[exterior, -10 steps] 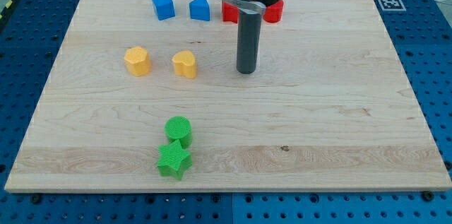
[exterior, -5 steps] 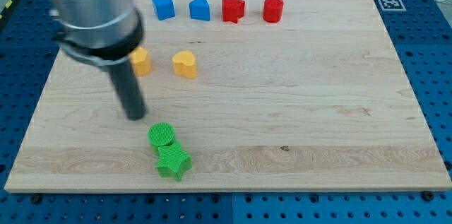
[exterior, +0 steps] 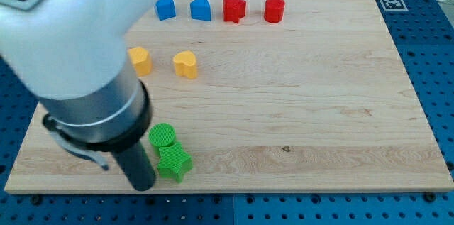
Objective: Move the green star to the center of the board
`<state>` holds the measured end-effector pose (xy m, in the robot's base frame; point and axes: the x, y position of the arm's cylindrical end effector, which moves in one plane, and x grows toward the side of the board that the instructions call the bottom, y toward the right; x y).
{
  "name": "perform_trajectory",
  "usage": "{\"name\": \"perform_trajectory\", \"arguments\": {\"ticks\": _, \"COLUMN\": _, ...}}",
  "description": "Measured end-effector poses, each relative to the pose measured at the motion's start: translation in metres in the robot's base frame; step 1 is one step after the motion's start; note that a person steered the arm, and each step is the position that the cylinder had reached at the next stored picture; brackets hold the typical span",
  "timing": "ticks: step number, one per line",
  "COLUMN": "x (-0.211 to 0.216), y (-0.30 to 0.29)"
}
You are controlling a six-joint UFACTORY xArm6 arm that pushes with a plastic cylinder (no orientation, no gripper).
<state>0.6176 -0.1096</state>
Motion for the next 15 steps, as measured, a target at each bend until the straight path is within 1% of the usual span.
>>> {"name": "perform_trajectory", "arguments": {"ticks": 2, "x": 0.001, "y": 0.051}}
{"name": "perform_trajectory", "arguments": {"ticks": 4, "x": -0.002, "y": 0.068}}
{"name": "perform_trajectory", "arguments": {"ticks": 7, "x": -0.073, "y": 0.072}}
{"name": "perform_trajectory", "arguments": {"ticks": 10, "x": -0.100, "y": 0.064}}
{"name": "perform_trajectory", "arguments": {"ticks": 12, "x": -0.111, "y": 0.096}}
{"name": "perform_trajectory", "arguments": {"ticks": 15, "x": -0.151, "y": 0.118}}
